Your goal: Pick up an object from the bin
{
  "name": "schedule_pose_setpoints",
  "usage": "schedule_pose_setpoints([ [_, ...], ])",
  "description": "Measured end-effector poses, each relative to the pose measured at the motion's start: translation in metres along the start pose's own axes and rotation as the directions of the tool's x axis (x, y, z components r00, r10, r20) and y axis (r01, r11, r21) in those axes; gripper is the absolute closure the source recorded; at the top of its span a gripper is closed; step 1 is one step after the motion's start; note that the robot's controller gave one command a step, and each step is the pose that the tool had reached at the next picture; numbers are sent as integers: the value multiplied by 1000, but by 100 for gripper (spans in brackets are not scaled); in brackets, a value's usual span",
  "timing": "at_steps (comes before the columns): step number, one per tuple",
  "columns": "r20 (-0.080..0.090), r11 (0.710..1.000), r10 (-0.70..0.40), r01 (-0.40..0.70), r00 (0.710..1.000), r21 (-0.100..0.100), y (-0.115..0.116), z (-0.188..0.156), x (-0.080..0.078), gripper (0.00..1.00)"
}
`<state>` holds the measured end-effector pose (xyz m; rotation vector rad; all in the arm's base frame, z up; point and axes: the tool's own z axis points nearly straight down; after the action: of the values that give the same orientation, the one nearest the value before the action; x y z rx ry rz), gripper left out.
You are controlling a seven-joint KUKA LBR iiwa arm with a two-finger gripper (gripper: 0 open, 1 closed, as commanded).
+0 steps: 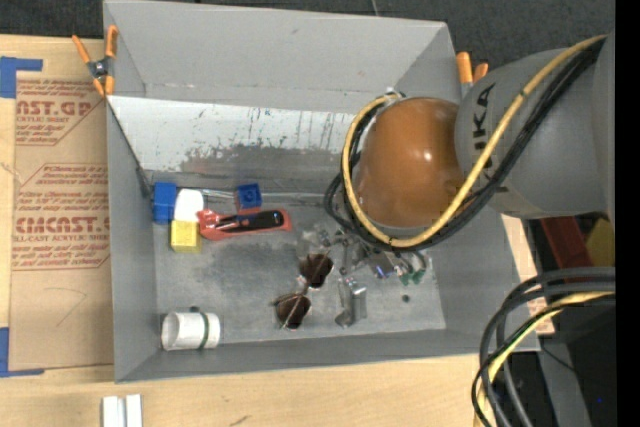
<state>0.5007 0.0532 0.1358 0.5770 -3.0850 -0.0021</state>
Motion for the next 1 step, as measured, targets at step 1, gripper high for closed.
schedule_pose_setpoints([
  [1, 8, 996, -87, 87, 996, 4, 12, -3, 3, 0],
])
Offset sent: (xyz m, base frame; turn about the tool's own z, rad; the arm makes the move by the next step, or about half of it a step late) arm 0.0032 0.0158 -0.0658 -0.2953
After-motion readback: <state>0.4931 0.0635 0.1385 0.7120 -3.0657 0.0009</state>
